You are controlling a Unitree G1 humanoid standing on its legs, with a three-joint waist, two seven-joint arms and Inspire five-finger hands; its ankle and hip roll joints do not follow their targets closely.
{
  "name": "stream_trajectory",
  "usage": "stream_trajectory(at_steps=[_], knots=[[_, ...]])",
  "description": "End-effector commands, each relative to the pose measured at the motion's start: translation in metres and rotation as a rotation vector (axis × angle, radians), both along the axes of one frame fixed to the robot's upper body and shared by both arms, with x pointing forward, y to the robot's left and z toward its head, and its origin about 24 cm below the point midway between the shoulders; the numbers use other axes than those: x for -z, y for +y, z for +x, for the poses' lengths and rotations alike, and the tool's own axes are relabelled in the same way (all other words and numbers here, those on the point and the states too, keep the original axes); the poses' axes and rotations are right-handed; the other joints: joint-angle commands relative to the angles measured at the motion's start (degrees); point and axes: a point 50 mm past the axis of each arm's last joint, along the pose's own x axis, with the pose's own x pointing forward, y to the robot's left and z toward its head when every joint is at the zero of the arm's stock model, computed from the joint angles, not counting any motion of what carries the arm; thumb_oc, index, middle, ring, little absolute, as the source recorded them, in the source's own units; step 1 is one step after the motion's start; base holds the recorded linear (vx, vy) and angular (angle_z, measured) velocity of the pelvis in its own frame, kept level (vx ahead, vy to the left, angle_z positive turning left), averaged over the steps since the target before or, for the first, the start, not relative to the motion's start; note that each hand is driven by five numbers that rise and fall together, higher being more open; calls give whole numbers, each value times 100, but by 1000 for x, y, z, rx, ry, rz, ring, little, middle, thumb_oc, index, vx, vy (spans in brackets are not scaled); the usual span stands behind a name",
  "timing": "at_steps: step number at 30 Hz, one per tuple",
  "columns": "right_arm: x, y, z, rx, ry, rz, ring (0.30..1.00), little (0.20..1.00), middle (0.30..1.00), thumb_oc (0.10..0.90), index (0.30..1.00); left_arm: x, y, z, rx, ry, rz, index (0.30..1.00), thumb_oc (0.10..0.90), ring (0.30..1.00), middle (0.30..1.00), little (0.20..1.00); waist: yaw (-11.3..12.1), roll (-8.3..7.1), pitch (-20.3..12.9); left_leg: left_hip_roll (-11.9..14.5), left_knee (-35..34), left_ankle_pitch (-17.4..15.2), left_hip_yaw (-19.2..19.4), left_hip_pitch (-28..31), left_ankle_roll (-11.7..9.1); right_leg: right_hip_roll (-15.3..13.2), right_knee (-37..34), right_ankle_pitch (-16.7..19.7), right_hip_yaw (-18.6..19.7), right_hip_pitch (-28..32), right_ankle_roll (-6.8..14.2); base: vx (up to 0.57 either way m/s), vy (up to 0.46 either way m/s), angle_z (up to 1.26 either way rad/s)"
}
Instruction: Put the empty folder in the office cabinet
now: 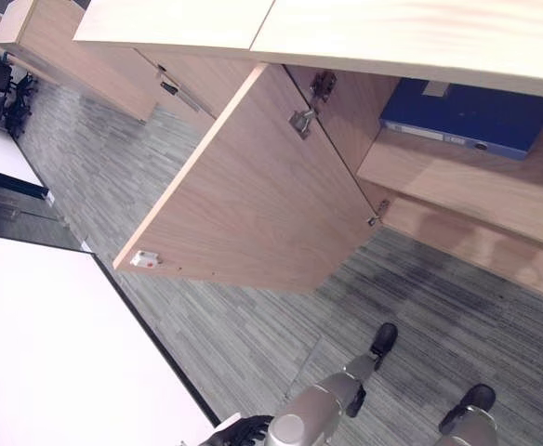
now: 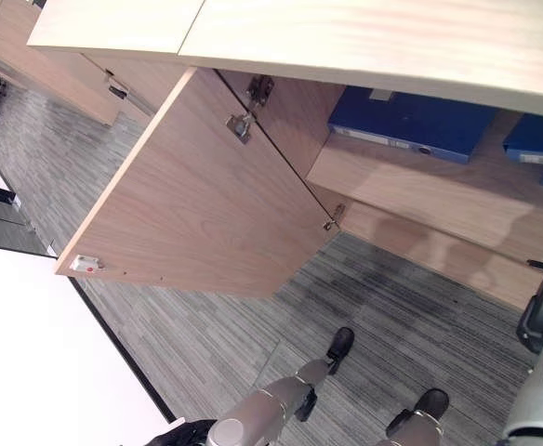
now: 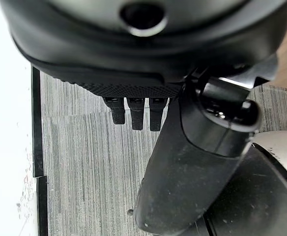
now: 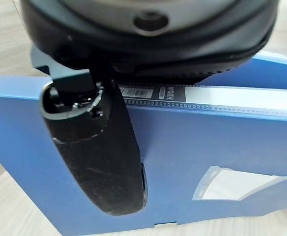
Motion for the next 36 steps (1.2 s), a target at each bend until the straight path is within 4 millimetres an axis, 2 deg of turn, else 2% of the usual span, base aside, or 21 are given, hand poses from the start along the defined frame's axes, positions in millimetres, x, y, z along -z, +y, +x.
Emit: stream_trajectory(at_steps=[1,4,8,12,15,22,24,25,26,27,29,31,32,33,34,36], knots=[[-64,-28,-51,147,26,-236,900,900,900,800,900,3,13,-15,1,67,34,900,800,900,900,900,31,-45,-116,617,-136,-1171,-129,595,-495,315,-1057,-147,-32,468,-145,22,-33,2],[-57,-35,-59,167,92,-164,900,900,900,800,900,3,13,-12,-25,65,36,900,800,900,900,900,10,-125,-149,615,-141,-1185,-168,621,-501,344,-1133,-130,-75,557,-158,28,-42,4],[-64,-43,-76,187,174,-102,900,900,900,800,900,4,14,-4,-53,59,61,900,800,900,900,900,-38,-406,-271,649,-143,-1235,-283,774,-528,430,-1292,-120,-255,904,-204,44,-60,8],[-57,-47,-83,195,208,-80,900,900,900,800,900,4,8,3,-122,52,21,900,800,900,900,900,-69,-528,-302,688,-143,-1265,-329,893,-553,508,-1495,-81,-368,1191,-216,43,-55,8],[-43,-48,-80,178,214,-39,900,900,900,800,900,2,2,1,-116,58,-8,900,800,900,900,900,-45,-600,-334,718,-143,-1288,-359,945,-565,585,-1787,-1,-466,1419,-212,26,-37,3],[-30,-43,-67,153,232,-24,900,900,900,800,900,2,1,-3,-142,75,-31,900,800,900,900,900,11,-719,-408,747,-143,-1307,-338,1007,-566,707,-2090,127,-435,1612,-205,7,0,-3],[-23,-36,-54,136,211,0,900,900,900,800,900,1,-1,1,-164,65,-42,900,800,900,900,900,-14,-739,-410,753,-143,-1302,-331,1032,-550,743,-2121,153,-396,1655,-207,20,8,-8],[-16,-27,-39,112,197,20,900,900,900,800,900,1,-2,5,-189,60,-54,900,800,900,900,900,-71,-775,-407,764,-143,-1312,-306,1053,-541,793,-2169,172,-339,1701,-214,19,1,-12],[-15,-26,-37,111,196,22,900,900,900,800,900,1,-2,5,-193,60,-53,900,800,900,900,900,-80,-784,-401,767,-143,-1314,-300,1058,-540,797,-2178,177,-333,1706,-215,0,19,-16],[-7,-11,-16,69,184,39,900,900,900,800,900,-1,-5,12,-222,45,-68,900,800,900,900,900,-133,-815,-401,766,-143,-1287,-285,1062,-521,847,-2233,241,-266,1731,-213,-89,67,-14],[-3,-1,-4,50,178,51,900,900,900,800,900,-1,-4,15,-246,40,-68,900,800,900,900,900,-159,-820,-366,760,-143,-1192,-262,1033,-497,860,-2243,388,-303,1676,-220,-91,73,-25],[5,22,21,-6,165,66,900,900,900,800,900,0,-4,20,-289,36,-71,900,800,900,900,900,-253,-883,-366,774,-143,-1189,-216,1051,-477,931,-2274,416,-203,1678,-229,3,34,-26],[11,49,45,-68,148,75,900,900,900,800,900,1,-6,24,-322,35,-81,900,800,900,900,900,-335,-957,-378,784,-143,-1204,-148,1079,-455,992,-2272,429,-115,1691,-244,13,25,-16],[12,51,47,-70,149,76,900,900,900,800,900,1,-5,24,-326,36,-80,900,800,900,900,900,-346,-967,-373,786,-143,-1206,-138,1084,-454,993,-2273,431,-104,1691,-245,23,15,-29],[10,64,56,-102,136,73,900,900,900,800,900,2,-4,24,-341,42,-72,900,800,900,900,900,-409,-1031,-403,798,-143,-1216,-92,1112,-442,1020,-2275,432,-81,1715,-258,21,1,-37],[14,73,63,-125,152,77,900,900,900,800,900,3,-4,26,-362,48,-73,900,800,900,900,900,-465,-1088,-400,815,-143,-1228,-57,1142,-435,1039,-2275,436,-62,1726,-272,14,-1,-29]])
